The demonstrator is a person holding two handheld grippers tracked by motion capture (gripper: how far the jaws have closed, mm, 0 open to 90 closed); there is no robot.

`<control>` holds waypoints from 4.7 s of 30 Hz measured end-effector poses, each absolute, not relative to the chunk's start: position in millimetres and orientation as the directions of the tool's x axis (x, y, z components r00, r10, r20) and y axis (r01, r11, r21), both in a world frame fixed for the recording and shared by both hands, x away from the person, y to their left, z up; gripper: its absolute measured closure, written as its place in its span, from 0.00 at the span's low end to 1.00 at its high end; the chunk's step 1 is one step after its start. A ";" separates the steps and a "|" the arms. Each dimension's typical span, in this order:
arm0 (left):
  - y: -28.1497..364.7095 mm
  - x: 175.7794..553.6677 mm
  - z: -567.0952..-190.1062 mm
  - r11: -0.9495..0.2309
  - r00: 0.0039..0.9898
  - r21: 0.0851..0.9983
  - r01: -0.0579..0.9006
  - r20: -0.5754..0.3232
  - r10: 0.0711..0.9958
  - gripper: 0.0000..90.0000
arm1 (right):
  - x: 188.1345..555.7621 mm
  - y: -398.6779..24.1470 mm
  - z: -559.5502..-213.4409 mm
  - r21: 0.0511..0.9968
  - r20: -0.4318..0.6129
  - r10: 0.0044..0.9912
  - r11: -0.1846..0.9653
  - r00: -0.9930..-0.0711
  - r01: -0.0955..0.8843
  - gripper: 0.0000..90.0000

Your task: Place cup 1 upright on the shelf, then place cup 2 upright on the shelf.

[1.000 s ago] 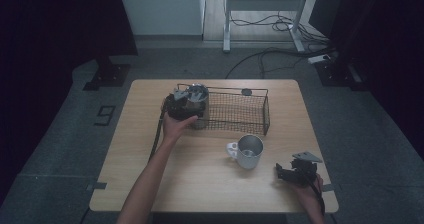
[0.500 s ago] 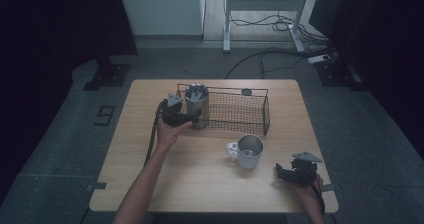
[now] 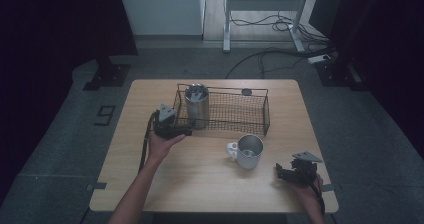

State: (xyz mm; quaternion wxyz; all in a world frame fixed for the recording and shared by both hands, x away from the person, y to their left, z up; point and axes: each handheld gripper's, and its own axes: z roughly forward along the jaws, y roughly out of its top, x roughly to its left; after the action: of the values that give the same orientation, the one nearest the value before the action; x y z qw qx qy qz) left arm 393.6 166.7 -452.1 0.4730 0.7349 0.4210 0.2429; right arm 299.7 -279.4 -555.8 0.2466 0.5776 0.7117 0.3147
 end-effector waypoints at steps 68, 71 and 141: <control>201.7 321.0 -531.2 -0.229 0.540 0.801 0.553 -0.136 0.831 0.14 | 288.3 -264.1 -526.6 0.821 0.105 0.944 0.096 -0.314 0.564 0.14; 201.8 319.9 -530.2 -0.223 0.543 0.802 0.554 -0.145 0.827 0.14 | 286.2 -259.1 -521.4 0.833 0.107 0.934 0.103 -0.341 0.543 0.14; 207.6 317.8 -534.1 -0.214 0.524 0.777 0.591 -0.169 0.835 0.14 | 328.0 -172.8 -504.3 0.846 0.089 0.847 0.214 -0.524 0.489 0.05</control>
State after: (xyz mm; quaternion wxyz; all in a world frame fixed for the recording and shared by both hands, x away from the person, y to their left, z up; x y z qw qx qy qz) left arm 317.8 207.6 -534.1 0.4195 0.7654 0.4660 0.1452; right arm 328.0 -172.8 -504.3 0.2022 0.4439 0.7523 0.4428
